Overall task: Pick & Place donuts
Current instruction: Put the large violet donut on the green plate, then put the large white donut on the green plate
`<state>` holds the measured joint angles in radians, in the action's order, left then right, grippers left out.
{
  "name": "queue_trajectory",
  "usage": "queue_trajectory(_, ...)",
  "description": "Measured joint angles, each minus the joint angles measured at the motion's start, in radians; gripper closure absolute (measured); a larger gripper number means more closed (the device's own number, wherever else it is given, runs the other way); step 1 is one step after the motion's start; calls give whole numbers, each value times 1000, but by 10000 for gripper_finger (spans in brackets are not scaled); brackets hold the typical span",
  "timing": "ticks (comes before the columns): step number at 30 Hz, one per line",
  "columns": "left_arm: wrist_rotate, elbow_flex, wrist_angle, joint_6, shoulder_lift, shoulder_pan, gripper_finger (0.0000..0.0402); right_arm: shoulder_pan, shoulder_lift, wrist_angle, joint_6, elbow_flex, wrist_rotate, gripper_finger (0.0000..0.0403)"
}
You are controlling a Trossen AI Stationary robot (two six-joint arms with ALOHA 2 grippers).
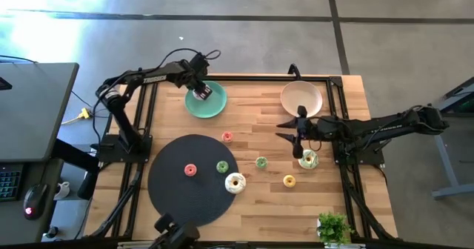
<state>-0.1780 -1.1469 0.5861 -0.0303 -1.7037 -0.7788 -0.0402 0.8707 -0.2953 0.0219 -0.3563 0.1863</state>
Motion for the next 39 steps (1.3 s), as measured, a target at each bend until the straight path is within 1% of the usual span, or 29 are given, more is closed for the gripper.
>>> queue_trajectory(5,7,0,71,2,79,8,287,0,14,-102,0,0,-131,265)
queue_trajectory(9,31,0,66,20,110,7,287,0,69,-185,0,0,-162,265)
queue_trajectory(11,87,0,71,29,114,7,287,0,115,-231,5,0,-179,262)
queue_trajectory(16,337,0,68,55,136,60,286,0,274,-389,-12,0,-211,252)
queue_trajectory(18,418,0,67,56,146,105,286,0,333,-449,-55,0,-220,252)
queue_trajectory(20,484,0,68,59,162,163,286,0,370,-474,-86,-4,-212,255)
queue_trajectory(23,548,0,61,63,185,291,286,0,379,-467,-75,-21,-158,262)
queue_trajectory(25,549,0,60,79,187,400,286,0,360,-443,-67,-30,-125,267)
queue_trajectory(28,517,0,16,78,186,579,286,0,314,-380,-67,-36,-117,273)
queue_trajectory(30,490,0,-55,64,173,700,286,0,276,-326,-66,-38,-118,277)
queue_trajectory(33,417,1,-205,-12,144,846,286,0,219,-244,-64,-38,-110,282)
queue_trajectory(35,367,-1,-321,-83,126,920,286,0,184,-198,-63,-38,-85,285)
queue_trajectory(38,334,-1,-393,-185,87,984,286,0,142,-149,-32,-38,-63,289)
queue_trajectory(39,326,-1,-395,-215,67,995,286,0,133,-135,-21,-37,-62,290)
